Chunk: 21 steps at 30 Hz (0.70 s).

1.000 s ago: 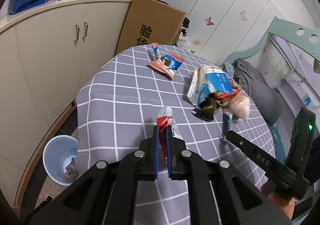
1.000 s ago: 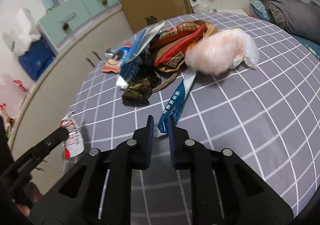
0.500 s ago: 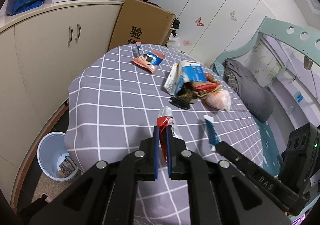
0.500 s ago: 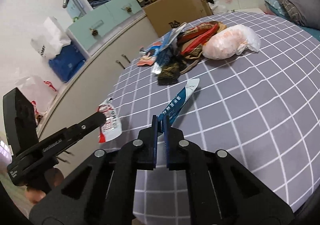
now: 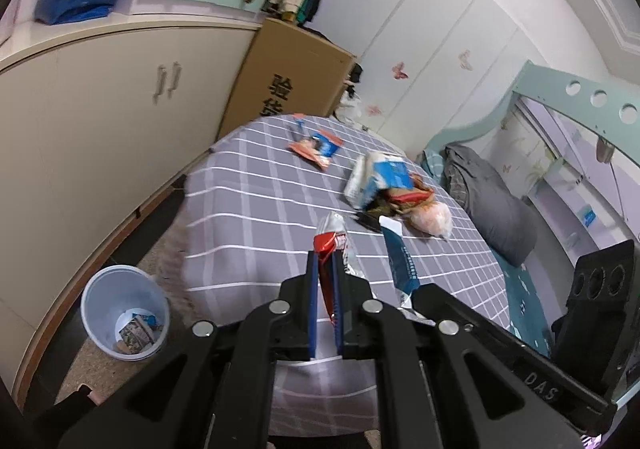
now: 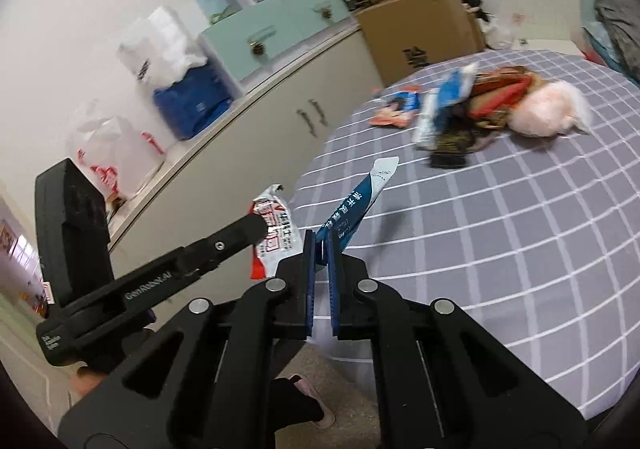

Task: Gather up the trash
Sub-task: 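Carry both wrappers to the blue wastebasket and lower them over its rim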

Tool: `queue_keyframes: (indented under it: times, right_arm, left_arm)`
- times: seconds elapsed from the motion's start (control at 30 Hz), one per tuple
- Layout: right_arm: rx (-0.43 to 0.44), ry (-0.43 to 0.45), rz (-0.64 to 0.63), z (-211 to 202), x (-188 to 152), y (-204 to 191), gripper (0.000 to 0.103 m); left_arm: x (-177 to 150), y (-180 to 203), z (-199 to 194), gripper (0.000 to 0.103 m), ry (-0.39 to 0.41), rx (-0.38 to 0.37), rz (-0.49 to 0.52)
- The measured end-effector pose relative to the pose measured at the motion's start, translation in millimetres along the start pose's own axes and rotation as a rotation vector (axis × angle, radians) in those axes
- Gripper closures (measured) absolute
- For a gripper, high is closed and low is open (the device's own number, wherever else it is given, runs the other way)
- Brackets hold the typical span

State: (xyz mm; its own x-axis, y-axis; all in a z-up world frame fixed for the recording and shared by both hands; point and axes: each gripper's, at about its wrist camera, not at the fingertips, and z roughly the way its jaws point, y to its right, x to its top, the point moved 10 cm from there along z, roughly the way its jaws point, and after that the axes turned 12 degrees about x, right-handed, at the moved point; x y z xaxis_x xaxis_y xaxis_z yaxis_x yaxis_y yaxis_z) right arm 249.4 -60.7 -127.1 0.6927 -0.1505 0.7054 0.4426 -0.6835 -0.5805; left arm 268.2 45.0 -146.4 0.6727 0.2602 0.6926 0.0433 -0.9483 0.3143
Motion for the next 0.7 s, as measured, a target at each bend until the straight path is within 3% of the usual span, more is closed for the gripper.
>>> queue_keyframes:
  times: [0.37, 0.7]
  right_arm:
    - [0.094, -0.142, -0.073, 97.0, -38.2, -56.6, 0.097]
    - [0.118, -0.303, -0.107, 206.2, -82.3, -74.0, 0.097]
  left_arm:
    - [-5.0, -121.3, -5.4, 0.097, -0.007, 0.123, -0.127]
    - [-31.3, -225.0, 30.7, 0.097, -0.092, 0.219, -0.25]
